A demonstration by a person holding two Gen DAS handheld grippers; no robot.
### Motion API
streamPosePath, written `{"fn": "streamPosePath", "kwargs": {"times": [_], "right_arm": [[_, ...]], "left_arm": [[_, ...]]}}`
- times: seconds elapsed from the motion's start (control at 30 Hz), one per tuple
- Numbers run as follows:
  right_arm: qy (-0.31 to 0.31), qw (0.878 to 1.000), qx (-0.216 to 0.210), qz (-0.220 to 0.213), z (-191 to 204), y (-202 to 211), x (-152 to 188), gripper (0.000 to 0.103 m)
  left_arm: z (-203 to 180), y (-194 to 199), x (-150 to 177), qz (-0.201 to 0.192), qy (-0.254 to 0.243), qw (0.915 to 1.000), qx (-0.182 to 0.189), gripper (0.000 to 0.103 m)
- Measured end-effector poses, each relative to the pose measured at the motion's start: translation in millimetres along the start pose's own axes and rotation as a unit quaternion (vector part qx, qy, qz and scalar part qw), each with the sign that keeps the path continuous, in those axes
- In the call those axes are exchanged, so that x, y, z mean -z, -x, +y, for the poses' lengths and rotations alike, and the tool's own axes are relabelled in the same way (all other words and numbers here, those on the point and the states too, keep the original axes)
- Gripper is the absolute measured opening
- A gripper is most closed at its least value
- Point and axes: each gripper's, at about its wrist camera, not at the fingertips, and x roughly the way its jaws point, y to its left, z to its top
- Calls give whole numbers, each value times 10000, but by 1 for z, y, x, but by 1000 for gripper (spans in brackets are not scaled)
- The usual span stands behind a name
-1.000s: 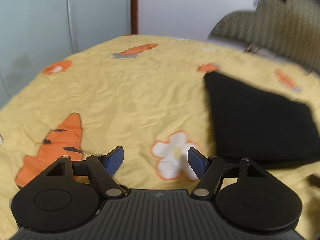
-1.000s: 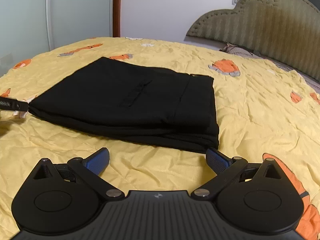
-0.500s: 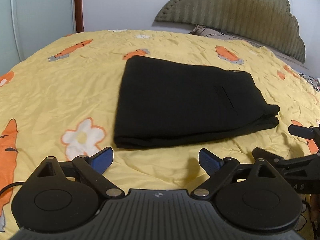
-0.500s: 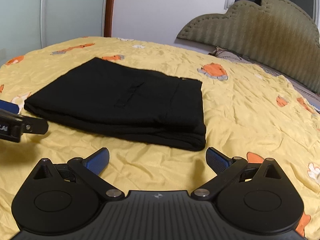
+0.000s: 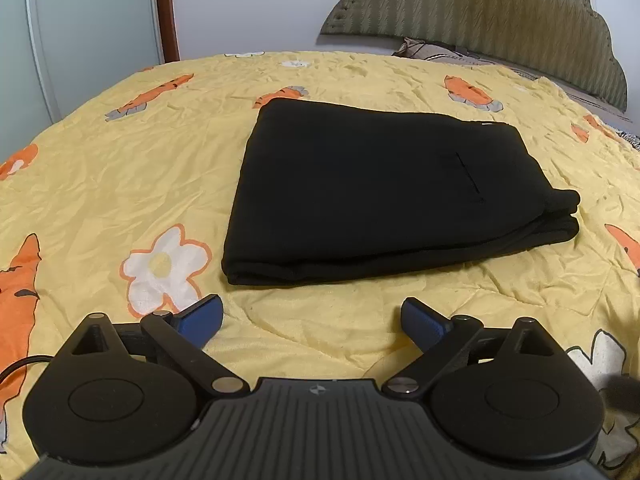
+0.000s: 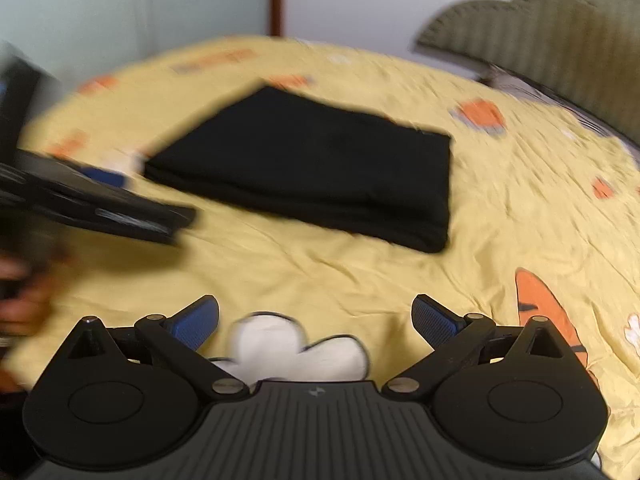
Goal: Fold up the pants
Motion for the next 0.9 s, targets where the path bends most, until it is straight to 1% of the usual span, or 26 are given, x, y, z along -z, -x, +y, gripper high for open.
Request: {"fn": "streamPosePath", "kwargs": {"times": [0.07, 0.1, 0.13, 0.17, 0.2, 0.23, 0.27, 0.3, 0.33, 0.37, 0.4, 0.43, 0.47, 0.53, 0.6, 0.63, 0.7, 0.77, 0.9], "right_arm": [[-251, 9981, -316, -467, -8, 36, -8, 103], [-434, 9951, -477, -751, -15, 54, -13, 103], [-598, 9914, -598, -1003, -22, 68, -17, 103], [-718, 9877, -612, -1247, -27, 80, -21, 103], [-730, 9857, -444, -1451, -28, 86, -24, 103], [-640, 9847, -125, -1619, -25, 87, -25, 103], [-479, 9838, 349, -1692, -21, 79, -25, 103], [-301, 9835, 845, -1573, -16, 64, -23, 103], [-125, 9828, 1257, -1344, -11, 46, -22, 103], [61, 9817, 1542, -1113, -5, 26, -19, 103], [215, 9816, 1632, -962, -1, 6, -14, 103], [301, 9829, 1606, -848, 2, -11, -10, 103], [234, 9855, 1492, -777, 2, -24, -7, 103], [-214, 9905, 1156, -717, -6, -42, -3, 103], [-654, 9912, 912, -697, -17, -50, -1, 103], [-758, 9909, 861, -704, -19, -51, -2, 103], [-775, 9899, 918, -759, -20, -56, 0, 103], [-726, 9898, 1050, -635, -18, -58, 6, 103], [-659, 9897, 1156, -527, -11, -60, 15, 103]], "left_arm": [[0, 0, 1, -7, -5, 10000, -22, 97], [-1, 0, 1, -10, -3, 10000, -31, 97], [0, 2, 2, -21, 2, 10000, -42, 97], [0, 4, 2, -54, 10, 10000, -55, 97], [1, 7, 2, -109, 21, 9999, -80, 97], [2, 11, 3, -185, 33, 9997, -125, 97], [3, 15, 4, -266, 37, 9995, -185, 98], [4, 19, 5, -330, 29, 9992, -243, 98], [5, 22, 5, -362, 8, 9989, -283, 98], [5, 23, 4, -368, -11, 9989, -301, 99], [6, 23, 3, -354, -18, 9989, -300, 99], [7, 22, 3, -334, -8, 9990, -287, 99], [8, 22, 2, -310, 17, 9991, -281, 99], [9, 19, 1, -273, 46, 9994, -229, 99], [8, 15, 0, -311, 67, 9993, -172, 99], [6, 12, 1, -314, 76, 9993, -160, 99], [3, 5, 2, -264, 91, 9995, -129, 99], [0, 0, 4, -200, 102, 9997, -126, 99], [-4, -2, 10, -310, 13, 9993, -230, 100]]}}
